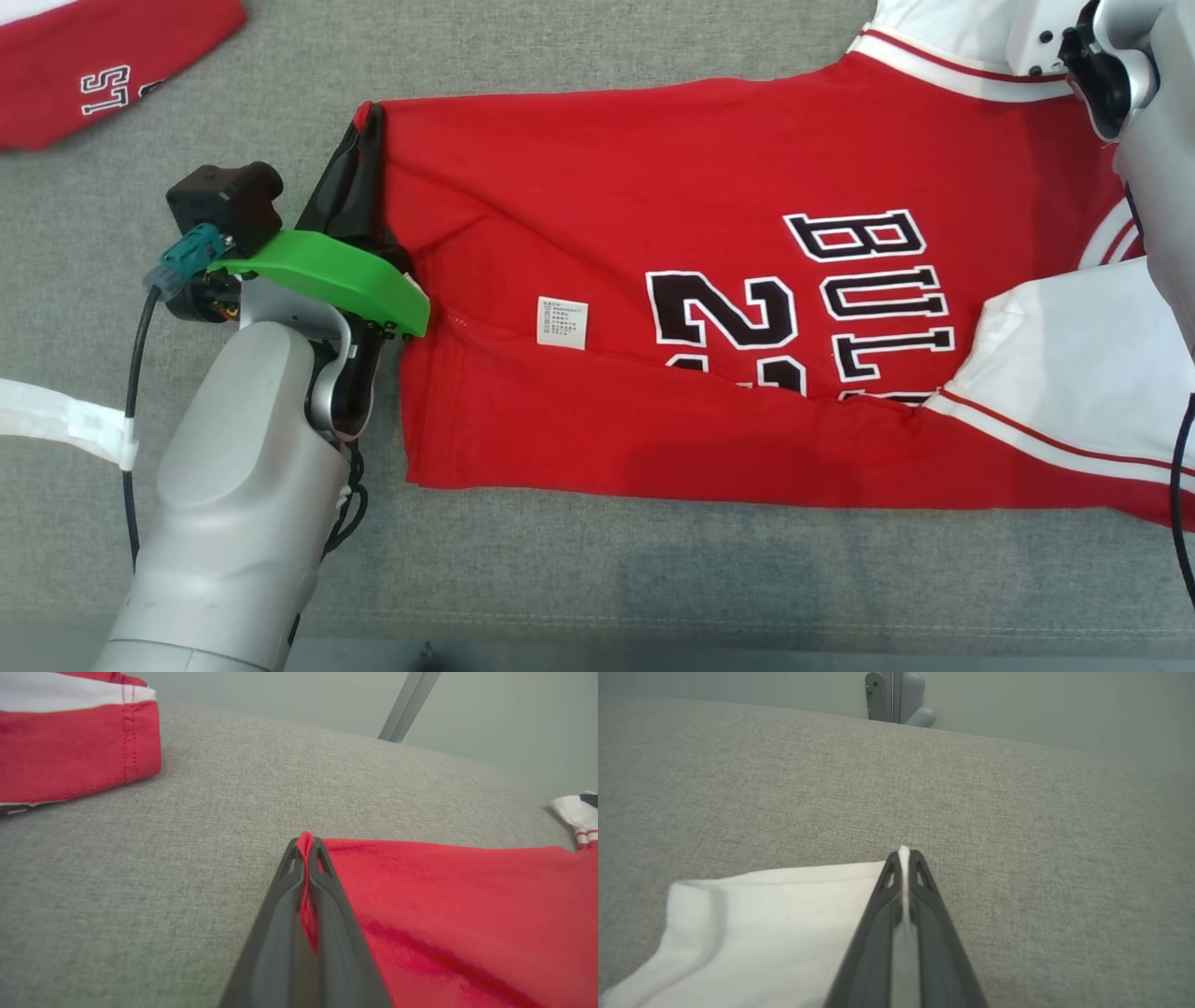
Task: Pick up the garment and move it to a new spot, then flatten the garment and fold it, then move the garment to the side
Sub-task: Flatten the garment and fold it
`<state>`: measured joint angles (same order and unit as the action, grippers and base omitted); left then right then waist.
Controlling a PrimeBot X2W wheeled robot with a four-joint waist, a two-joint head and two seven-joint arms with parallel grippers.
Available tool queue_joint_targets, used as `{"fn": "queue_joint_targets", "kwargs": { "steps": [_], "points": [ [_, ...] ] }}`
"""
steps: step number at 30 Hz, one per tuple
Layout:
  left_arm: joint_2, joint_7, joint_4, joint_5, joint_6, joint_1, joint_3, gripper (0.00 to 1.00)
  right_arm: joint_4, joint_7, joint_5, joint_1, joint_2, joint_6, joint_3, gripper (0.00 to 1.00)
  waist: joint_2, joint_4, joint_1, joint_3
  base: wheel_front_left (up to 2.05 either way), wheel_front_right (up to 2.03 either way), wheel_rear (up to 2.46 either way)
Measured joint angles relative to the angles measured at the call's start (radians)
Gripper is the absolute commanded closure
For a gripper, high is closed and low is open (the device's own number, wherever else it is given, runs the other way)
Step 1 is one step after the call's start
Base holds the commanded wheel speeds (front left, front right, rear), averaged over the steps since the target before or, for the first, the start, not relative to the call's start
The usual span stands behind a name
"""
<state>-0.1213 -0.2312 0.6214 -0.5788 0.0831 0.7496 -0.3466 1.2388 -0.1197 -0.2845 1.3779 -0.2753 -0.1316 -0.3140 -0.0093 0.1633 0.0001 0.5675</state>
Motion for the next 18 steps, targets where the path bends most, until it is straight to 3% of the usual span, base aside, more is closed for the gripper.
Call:
{"fn": "queue_joint_targets", "kwargs": {
  "steps": [9, 14, 18],
  "points": [
    [-0.049, 0.018, -0.005, 0.000, -0.009, -0.024, 0.003, 1.00, -0.070, 0.125, -0.087, -0.056, 0.013, 0.000, -0.015, 1.00, 0.0000, -0.058, 0.0000, -0.066, 0.00, 0.00, 0.00],
    [-0.079, 0.032, -0.033, -0.002, -0.014, -0.053, 0.006, 1.00, -0.160, 0.175, -0.173, -0.115, 0.012, 0.000, -0.042, 1.00, 0.0000, -0.098, -0.0001, -0.105, 0.00, 0.00, 0.00],
    [-0.113, 0.059, -0.061, 0.001, -0.018, -0.071, -0.003, 1.00, -0.276, 0.204, -0.272, -0.206, -0.026, 0.000, -0.080, 1.00, 0.0000, -0.135, -0.0001, -0.142, 0.00, 0.00, 0.00]
  ]
}}
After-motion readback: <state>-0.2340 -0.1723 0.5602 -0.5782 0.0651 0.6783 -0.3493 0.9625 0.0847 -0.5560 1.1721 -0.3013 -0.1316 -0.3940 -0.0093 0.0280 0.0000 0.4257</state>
